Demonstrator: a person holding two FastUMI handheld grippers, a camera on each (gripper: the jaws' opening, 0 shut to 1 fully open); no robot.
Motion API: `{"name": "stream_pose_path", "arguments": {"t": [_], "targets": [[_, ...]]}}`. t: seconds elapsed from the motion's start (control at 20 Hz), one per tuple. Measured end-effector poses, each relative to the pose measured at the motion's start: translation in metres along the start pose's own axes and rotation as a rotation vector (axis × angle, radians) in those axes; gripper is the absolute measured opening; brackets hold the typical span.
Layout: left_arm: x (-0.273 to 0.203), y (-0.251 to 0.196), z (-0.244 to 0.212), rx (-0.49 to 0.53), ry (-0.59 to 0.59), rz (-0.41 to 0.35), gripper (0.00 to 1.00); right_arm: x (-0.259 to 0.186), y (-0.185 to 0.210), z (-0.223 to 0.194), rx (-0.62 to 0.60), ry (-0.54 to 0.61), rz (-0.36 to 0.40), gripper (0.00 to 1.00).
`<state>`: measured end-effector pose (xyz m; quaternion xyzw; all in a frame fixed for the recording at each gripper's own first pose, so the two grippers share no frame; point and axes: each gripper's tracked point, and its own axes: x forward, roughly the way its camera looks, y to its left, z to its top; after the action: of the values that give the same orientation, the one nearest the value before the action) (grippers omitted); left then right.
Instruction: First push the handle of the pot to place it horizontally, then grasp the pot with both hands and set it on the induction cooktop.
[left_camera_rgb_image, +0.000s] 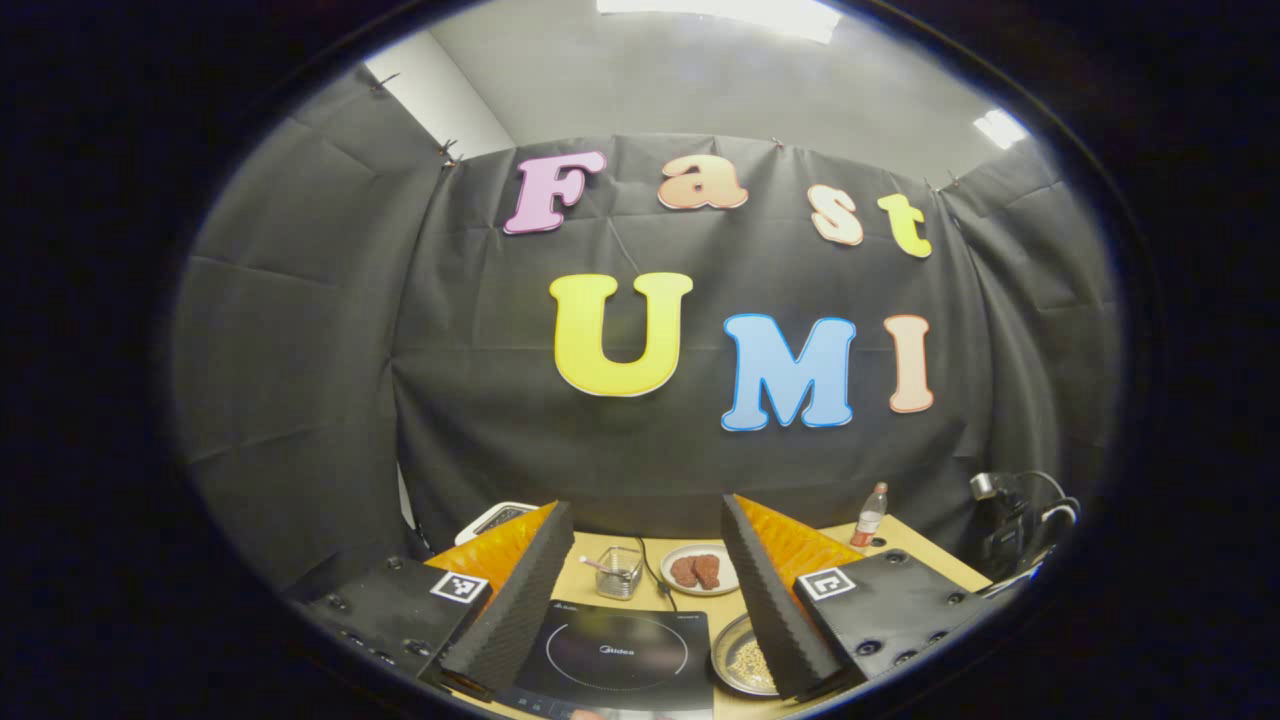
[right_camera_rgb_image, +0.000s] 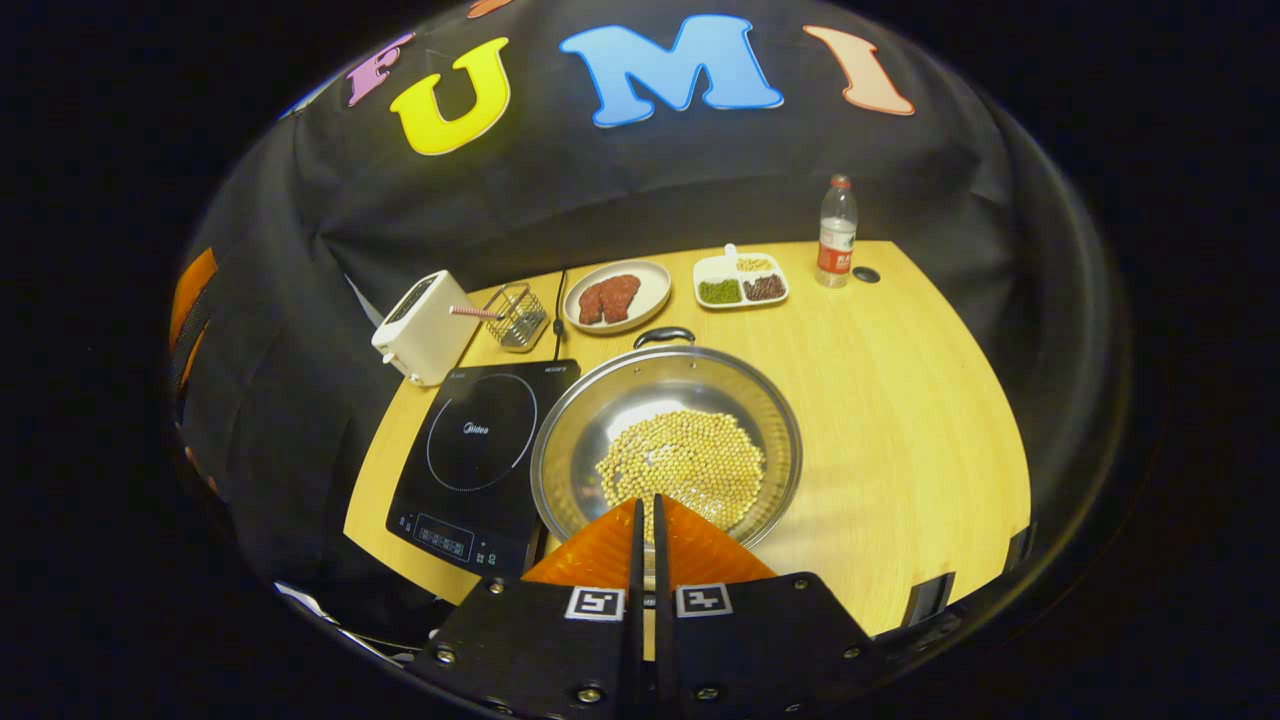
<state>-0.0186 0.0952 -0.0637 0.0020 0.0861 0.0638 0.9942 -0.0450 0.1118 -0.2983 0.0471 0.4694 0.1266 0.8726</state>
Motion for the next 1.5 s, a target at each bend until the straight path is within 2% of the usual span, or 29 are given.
{"name": "stream_pose_path", "arguments": {"t": [0.3, 0.75, 1.15, 1.4, 1.5], "targets": [[-0.004, 0.019, 0.002, 0.009, -0.009, 0.015, 0.97, 0.027, 0.015, -0.042, 0.012, 0.138, 0.037, 0.05], [-0.012, 0.034, 0.0, 0.033, 0.005, 0.033, 0.97, 0.058, 0.041, -0.088, 0.001, 0.277, 0.089, 0.05], [-0.02, 0.041, -0.003, 0.045, 0.022, 0.067, 0.95, 0.078, 0.042, -0.104, -0.003, 0.314, 0.09, 0.05], [-0.025, 0.036, -0.003, 0.047, 0.02, 0.071, 0.98, 0.08, 0.042, -0.108, 0.074, 0.313, 0.119, 0.04], [-0.024, 0.03, -0.003, 0.047, 0.021, 0.066, 0.99, 0.08, 0.04, -0.107, 0.089, 0.31, 0.125, 0.01]]}}
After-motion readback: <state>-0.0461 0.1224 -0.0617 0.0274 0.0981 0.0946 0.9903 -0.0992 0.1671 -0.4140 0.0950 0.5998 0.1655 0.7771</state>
